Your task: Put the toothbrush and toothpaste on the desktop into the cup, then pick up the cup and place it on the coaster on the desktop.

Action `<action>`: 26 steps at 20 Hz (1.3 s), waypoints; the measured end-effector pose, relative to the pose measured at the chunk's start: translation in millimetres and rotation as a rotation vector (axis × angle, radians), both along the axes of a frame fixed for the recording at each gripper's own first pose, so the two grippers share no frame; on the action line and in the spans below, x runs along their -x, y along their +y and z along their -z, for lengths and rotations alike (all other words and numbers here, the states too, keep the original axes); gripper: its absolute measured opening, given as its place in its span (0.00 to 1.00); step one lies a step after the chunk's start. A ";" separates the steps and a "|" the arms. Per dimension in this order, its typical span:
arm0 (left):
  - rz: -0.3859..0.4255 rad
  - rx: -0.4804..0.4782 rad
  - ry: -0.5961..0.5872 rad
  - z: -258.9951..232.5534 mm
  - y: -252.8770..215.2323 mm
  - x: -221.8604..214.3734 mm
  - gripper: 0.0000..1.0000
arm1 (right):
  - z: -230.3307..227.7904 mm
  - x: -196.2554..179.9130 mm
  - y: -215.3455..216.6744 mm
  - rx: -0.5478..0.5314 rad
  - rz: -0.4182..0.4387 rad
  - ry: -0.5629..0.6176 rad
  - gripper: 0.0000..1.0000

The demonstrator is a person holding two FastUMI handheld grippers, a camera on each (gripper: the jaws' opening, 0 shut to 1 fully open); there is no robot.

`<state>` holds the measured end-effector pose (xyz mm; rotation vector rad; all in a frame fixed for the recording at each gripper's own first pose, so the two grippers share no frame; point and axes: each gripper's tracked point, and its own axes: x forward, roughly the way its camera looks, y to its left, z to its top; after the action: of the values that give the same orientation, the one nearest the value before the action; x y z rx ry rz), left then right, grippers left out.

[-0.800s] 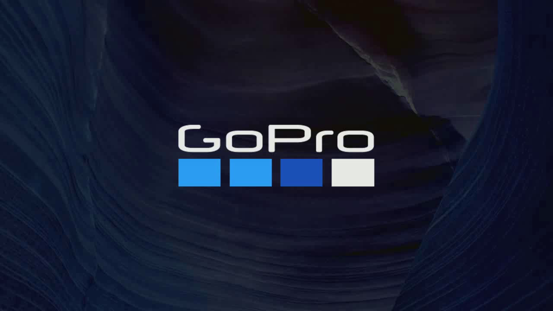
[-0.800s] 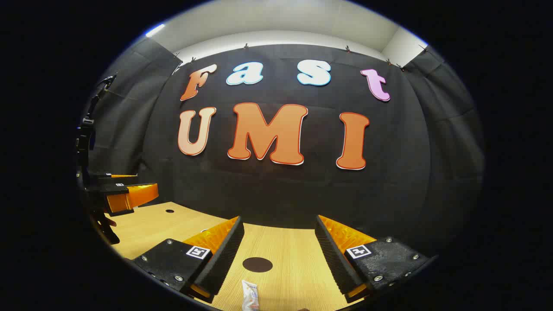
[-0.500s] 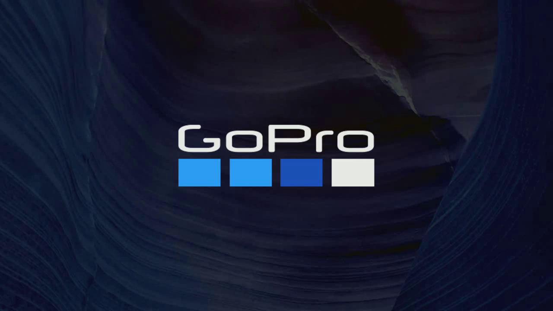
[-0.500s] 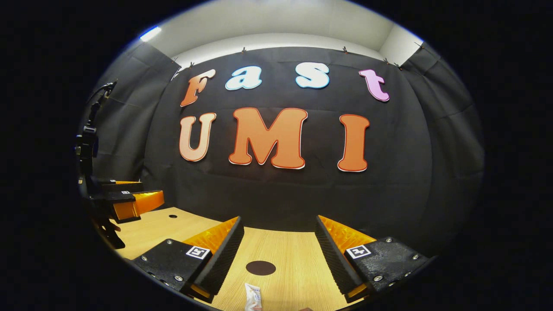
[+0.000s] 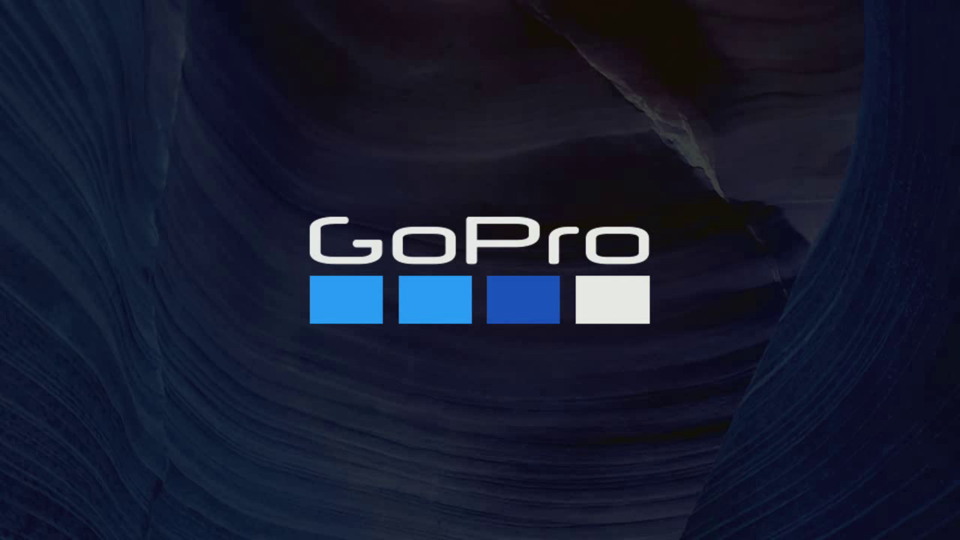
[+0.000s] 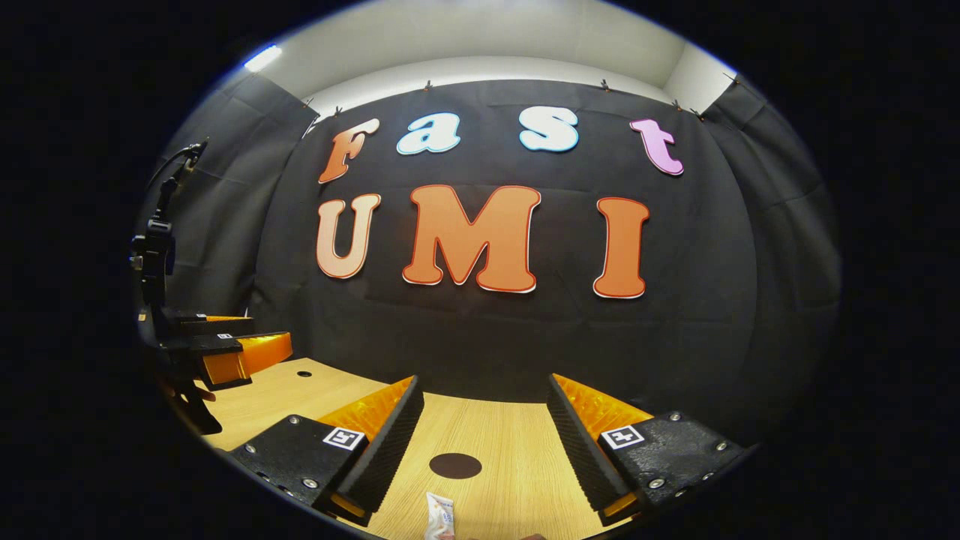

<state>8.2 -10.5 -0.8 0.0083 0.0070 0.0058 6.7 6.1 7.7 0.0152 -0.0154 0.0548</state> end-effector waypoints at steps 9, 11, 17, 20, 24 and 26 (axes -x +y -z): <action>0.039 -0.049 0.147 23.7 -6.7 -14.5 0.92 | 34.3 -11.2 15.7 0.093 -0.077 0.160 0.99; 0.058 -0.042 0.233 44.3 -9.7 -16.8 0.92 | 44.9 -13.9 18.9 0.082 -0.097 0.213 0.98; 0.104 -0.027 0.509 109.9 -19.0 -21.5 0.92 | 85.6 -17.4 20.6 0.027 -0.128 0.410 0.94; 0.089 -0.022 0.628 128.8 -18.6 -25.0 0.92 | 112.9 -15.4 24.0 0.029 -0.143 0.530 0.91; 0.098 -0.022 0.775 155.2 -17.8 -19.8 0.92 | 146.0 -10.9 36.1 0.066 -0.191 0.678 0.82; 0.110 -0.018 0.833 160.4 -18.2 -16.1 0.92 | 160.9 -7.8 39.4 0.090 -0.207 0.722 0.79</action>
<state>24.3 -28.7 -161.2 0.0284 0.8399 -0.1084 14.5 45.5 -153.2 -0.0542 0.7114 0.2544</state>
